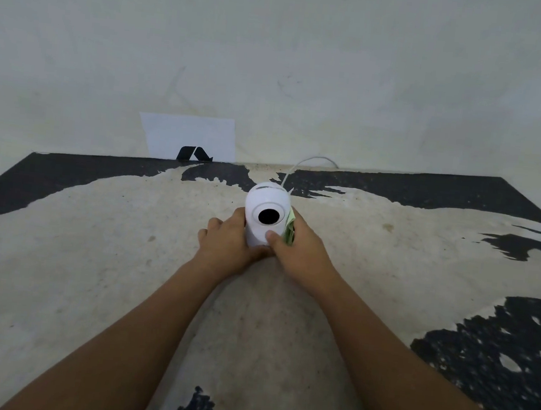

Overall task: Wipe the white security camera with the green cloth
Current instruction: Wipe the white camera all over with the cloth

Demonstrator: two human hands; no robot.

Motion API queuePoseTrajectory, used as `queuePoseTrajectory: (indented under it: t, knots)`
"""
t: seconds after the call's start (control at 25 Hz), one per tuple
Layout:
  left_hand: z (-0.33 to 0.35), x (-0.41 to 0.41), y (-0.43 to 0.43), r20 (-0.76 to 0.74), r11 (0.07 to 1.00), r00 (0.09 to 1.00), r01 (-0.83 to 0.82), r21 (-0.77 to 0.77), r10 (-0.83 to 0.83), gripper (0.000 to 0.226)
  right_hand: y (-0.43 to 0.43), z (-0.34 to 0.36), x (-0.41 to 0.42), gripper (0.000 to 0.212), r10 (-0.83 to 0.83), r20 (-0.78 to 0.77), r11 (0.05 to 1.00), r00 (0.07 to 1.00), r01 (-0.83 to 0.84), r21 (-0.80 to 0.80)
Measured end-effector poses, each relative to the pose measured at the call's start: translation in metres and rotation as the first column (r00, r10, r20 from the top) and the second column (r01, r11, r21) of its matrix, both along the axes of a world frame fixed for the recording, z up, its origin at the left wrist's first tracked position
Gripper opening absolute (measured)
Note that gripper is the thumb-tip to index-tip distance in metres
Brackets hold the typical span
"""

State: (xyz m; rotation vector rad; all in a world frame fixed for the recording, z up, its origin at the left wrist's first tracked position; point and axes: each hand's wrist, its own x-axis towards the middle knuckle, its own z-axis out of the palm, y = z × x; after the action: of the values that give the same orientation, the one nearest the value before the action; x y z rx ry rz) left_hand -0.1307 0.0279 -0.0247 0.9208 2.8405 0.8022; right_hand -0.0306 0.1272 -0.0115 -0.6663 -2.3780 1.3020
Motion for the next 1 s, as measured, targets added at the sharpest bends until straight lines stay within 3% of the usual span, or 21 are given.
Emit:
queuePoseTrajectory:
  t: [0.12, 0.2, 0.32, 0.44, 0.56, 0.64, 0.72, 0.84, 0.92, 1.0]
  knots:
    - [0.0, -0.002, 0.0, -0.006, 0.999, 1.0, 0.005, -0.033, -0.005, 0.079, -0.003, -0.004, 0.013, 0.032, -0.072, -0.057, 0.989, 0.996, 0.079, 0.125]
    - [0.0, -0.002, 0.0, 0.005, 0.999, 1.0, 0.018, -0.034, -0.018, 0.08, -0.009, -0.006, 0.023, 0.033, -0.086, -0.049, 0.98, 0.995, 0.093, 0.175]
    - [0.001, 0.004, -0.005, 0.042, 0.999, 0.999, -0.013, 0.033, 0.012, 0.084, -0.017, 0.0, 0.039, 0.033, -0.062, -0.074, 0.991, 0.995, 0.07, 0.116]
    - [0.007, 0.02, -0.025, 0.111, 0.943, 0.991, -0.112, 0.313, 0.08, 0.061, -0.019, 0.015, 0.05, 0.028, 0.013, -0.084, 1.0, 0.996, -0.013, 0.009]
    - [0.027, 0.046, -0.048, 0.356, 0.769, 0.926, -0.137, 0.625, -0.124, 0.035, -0.022, 0.027, 0.052, 0.031, 0.134, -0.152, 0.972, 0.979, -0.16, -0.173]
    - [0.032, 0.056, -0.059, 0.417, 0.749, 0.863, -0.072, 0.658, -0.284, 0.024, -0.024, 0.03, 0.047, 0.033, 0.166, -0.201, 0.954, 0.966, -0.209, -0.217]
    - [0.031, 0.056, -0.065, 0.404, 0.766, 0.863, -0.03, 0.643, -0.305, 0.012, -0.025, 0.03, 0.041, 0.03, 0.153, -0.211, 0.957, 0.965, -0.198, -0.212]
    - [0.023, 0.042, -0.066, 0.466, 0.7, 0.865, -0.216, 0.681, -0.186, 0.02, -0.018, 0.028, 0.034, 0.024, -0.012, -0.27, 0.962, 0.963, -0.063, -0.266]
    - [0.022, 0.029, -0.059, 0.585, 0.551, 0.806, -0.447, 0.704, -0.093, 0.018, -0.006, 0.027, 0.026, 0.021, -0.156, -0.28, 0.949, 0.947, 0.065, -0.307]
    - [0.021, 0.019, -0.047, 0.694, 0.461, 0.719, -0.603, 0.651, -0.039, 0.012, 0.003, 0.028, 0.016, 0.025, -0.177, -0.245, 0.945, 0.953, 0.094, -0.315]
